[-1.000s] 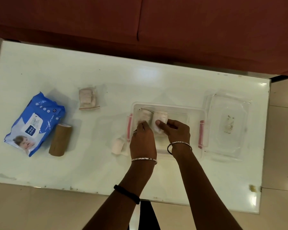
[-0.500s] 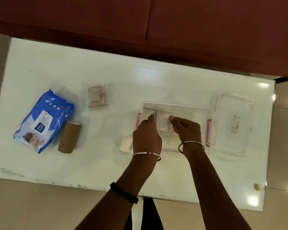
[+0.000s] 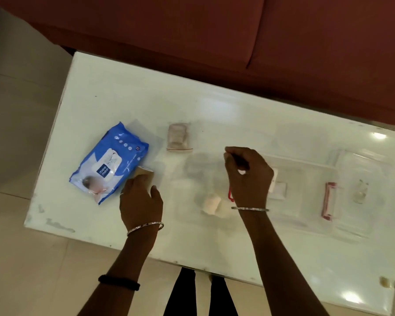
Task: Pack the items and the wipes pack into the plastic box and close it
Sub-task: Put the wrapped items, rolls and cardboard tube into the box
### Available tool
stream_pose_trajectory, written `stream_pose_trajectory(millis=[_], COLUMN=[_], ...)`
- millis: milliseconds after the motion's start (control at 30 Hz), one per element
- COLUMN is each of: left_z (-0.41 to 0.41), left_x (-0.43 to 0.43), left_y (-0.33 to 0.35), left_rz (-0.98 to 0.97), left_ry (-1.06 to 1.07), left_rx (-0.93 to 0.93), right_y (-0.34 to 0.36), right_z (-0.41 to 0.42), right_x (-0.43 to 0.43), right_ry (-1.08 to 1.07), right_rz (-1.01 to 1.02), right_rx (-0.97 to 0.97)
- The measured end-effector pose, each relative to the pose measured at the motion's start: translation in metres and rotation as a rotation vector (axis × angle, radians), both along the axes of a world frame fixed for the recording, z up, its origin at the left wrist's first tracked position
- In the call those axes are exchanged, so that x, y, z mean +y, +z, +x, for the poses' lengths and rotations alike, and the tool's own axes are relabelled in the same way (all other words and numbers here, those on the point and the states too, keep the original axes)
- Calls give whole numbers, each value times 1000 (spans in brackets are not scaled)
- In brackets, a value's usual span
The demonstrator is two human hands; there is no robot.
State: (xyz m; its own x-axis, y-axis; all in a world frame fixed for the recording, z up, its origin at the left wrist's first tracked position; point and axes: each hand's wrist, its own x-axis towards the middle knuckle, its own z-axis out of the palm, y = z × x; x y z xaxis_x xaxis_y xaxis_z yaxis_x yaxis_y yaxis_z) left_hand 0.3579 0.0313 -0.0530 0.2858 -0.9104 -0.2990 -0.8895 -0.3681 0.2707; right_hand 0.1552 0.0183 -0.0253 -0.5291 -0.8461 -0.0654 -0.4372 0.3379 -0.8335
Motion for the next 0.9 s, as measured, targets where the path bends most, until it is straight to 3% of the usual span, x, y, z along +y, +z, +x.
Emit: stream_pose_trajectory(millis=[67, 300, 567, 700, 900], left_z=[16, 43, 52, 52, 44], left_x=[-1, -7, -11, -10, -12], left_y=[-5, -26, -46, -47, -30], left_rz=[43, 140, 162, 137, 73], left_ry=[31, 51, 70, 194, 206], left_rx=[3, 67, 175, 327, 567], right_y=[-9, -71, -99, -101, -62], right_z=[26, 67, 86, 90, 72], right_x=[-18, -68, -99, -94, -59], right_ry=[66, 96, 46, 73, 34], right_rz=[28, 492, 523, 536, 436], right_rx=[-20, -121, -132, -81, -191])
